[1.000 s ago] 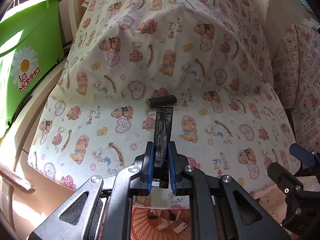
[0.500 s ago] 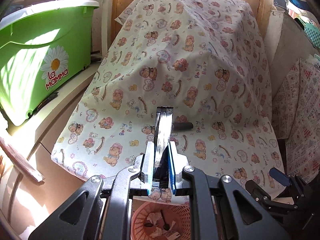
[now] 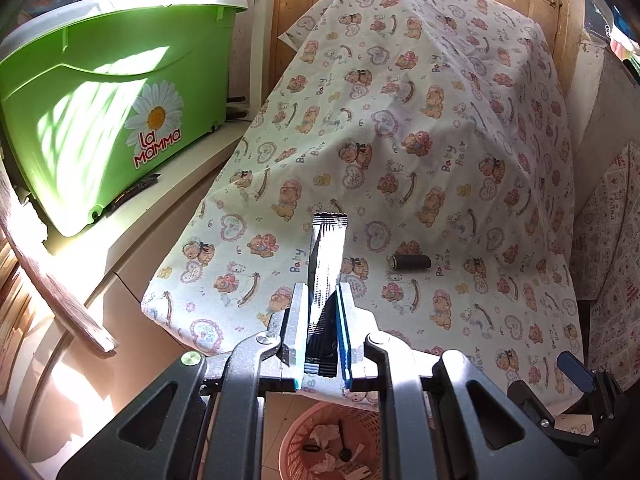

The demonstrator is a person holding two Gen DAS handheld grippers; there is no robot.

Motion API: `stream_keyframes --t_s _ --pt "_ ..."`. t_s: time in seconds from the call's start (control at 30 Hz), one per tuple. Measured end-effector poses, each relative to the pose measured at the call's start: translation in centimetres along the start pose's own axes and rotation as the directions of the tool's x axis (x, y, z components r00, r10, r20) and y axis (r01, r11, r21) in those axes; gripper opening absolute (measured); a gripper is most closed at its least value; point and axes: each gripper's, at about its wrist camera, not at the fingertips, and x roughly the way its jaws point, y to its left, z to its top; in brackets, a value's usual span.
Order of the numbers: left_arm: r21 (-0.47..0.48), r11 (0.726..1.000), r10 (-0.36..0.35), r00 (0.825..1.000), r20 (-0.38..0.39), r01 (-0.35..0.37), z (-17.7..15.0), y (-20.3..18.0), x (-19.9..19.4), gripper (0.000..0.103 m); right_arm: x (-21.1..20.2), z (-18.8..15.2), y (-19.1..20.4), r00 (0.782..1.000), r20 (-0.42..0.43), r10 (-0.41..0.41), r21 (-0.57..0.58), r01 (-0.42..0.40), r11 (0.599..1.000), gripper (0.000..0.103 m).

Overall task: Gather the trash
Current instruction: 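Lift the black strip with the left tool while the right tool approaches the dark cylinder, then grasp the dark cylinder with the right tool and carry it toward the wastebasket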

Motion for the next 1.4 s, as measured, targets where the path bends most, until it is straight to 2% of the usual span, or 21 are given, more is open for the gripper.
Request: stream_keyframes --t_s 0.07,0.17,0.23,0.47,0.6,0.73,0.87,0.97,1.07,1.13,1.17,1.2,1.3,1.4 --pt "-0.015 0.999 0.044 0.999 0.000 -0.044 0.1 0.6 0.1 0.012 -0.2 0.6 0.2 0.999 0.005 0.041 -0.014 -0.040 0.999 0.084" --pt "-0.071 0.997 0.015 1.000 -0.024 -0.017 0.3 1.9 0.2 0.012 -0.2 1.7 0.8 0.998 0.036 0.045 -0.044 -0.043 0.998 0.088" --pt "-0.090 0.996 0.011 1.000 -0.029 -0.013 0.5 2.5 0.2 0.012 0.7 2.8 1.5 1.000 0.017 0.012 -0.060 -0.011 0.998 0.089" --pt "-0.142 0.987 0.067 0.997 -0.037 -0.072 0.8 4.1 0.2 0.012 6.2 6.5 4.5 0.997 -0.064 0.044 -0.056 -0.047 0.997 0.089" --pt "-0.173 0.981 0.082 0.995 -0.054 -0.090 0.9 5.2 0.3 0.012 10.5 8.1 5.7 0.991 -0.136 -0.012 -0.035 0.008 0.999 0.089" --pt "-0.174 0.979 0.094 0.994 -0.053 -0.102 0.9 5.8 0.0 0.012 14.2 9.1 6.2 0.980 -0.196 -0.029 -0.012 0.027 1.000 0.089" --pt "-0.172 0.979 0.100 0.994 -0.046 -0.107 1.1 6.1 -0.2 0.012 15.8 9.6 6.7 0.979 -0.196 -0.056 -0.021 0.052 0.998 0.089" --pt "-0.206 0.976 0.060 0.997 -0.038 -0.067 1.1 6.5 -0.3 0.012 16.8 10.1 7.2 0.978 -0.192 -0.081 -0.042 0.074 0.996 0.089" --pt "-0.198 0.977 0.078 0.996 -0.035 -0.083 1.2 6.4 -0.3 0.012 17.8 10.5 7.5 0.975 -0.202 -0.086 -0.041 0.080 0.996 0.089" --pt "-0.202 0.976 0.072 0.997 -0.037 -0.078 1.1 6.4 -0.4 0.012 18.0 10.6 7.7 0.979 -0.194 -0.067 -0.041 0.060 0.997 0.074" --pt "-0.201 0.977 0.068 0.997 -0.039 -0.074 1.1 6.4 -0.4 0.012 18.1 10.6 7.9 0.978 -0.201 -0.049 -0.054 0.039 0.998 0.057" --pt "-0.197 0.978 0.068 0.997 -0.040 -0.075 1.1 6.4 -0.4 0.012 18.3 10.5 8.2 0.976 -0.217 -0.037 -0.075 0.021 0.997 0.051" --pt "-0.186 0.979 0.079 0.996 -0.041 -0.085 1.0 6.2 -0.5 0.012 16.9 10.2 8.9 0.987 -0.157 -0.040 -0.107 0.023 0.994 0.051" --pt "-0.175 0.981 0.076 0.996 -0.045 -0.083 0.8 6.0 -0.6 0.012 14.6 9.6 8.4 0.991 -0.126 0.043 -0.096 -0.056 0.994 0.051"
